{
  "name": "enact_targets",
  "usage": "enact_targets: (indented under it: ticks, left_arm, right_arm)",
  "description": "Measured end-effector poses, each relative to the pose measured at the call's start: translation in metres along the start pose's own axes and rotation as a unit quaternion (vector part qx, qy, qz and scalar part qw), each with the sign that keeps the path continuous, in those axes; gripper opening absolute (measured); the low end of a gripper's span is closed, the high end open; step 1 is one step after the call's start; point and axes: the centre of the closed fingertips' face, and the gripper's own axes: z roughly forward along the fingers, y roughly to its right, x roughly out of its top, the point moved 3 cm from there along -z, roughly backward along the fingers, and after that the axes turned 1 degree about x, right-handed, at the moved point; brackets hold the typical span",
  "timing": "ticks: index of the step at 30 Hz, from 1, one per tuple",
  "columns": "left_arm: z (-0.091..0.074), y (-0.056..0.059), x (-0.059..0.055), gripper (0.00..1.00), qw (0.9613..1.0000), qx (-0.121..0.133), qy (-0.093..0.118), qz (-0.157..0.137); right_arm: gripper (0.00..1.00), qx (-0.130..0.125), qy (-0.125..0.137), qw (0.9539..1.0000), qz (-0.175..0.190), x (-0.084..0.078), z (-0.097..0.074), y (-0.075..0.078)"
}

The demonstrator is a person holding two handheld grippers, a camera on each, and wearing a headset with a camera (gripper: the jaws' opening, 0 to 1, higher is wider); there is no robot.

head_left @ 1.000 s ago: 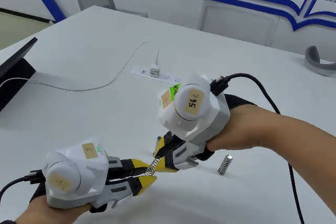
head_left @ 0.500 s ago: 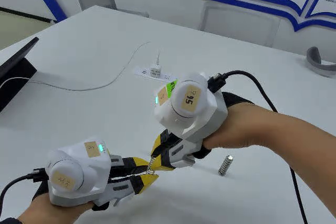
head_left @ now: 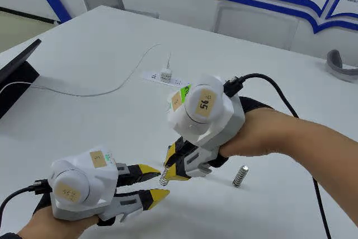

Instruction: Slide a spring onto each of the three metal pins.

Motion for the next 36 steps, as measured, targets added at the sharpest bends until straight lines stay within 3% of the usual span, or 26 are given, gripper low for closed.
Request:
enact_targets:
  ticks: [16,36]
  left_arm:
    - [-0.003,-0.007,-0.003,0.4,0.9997,0.016,-0.004,-0.018]
    - [-0.003,-0.009,-0.008,0.47,0.9994,0.021,-0.011,-0.024]
  right_arm:
    - [0.12,-0.011,-0.002,0.9999,0.008,-0.005,-0.008,0.009]
    - [0.12,-0.043,-0.006,0.9986,0.029,-0.013,-0.024,0.048]
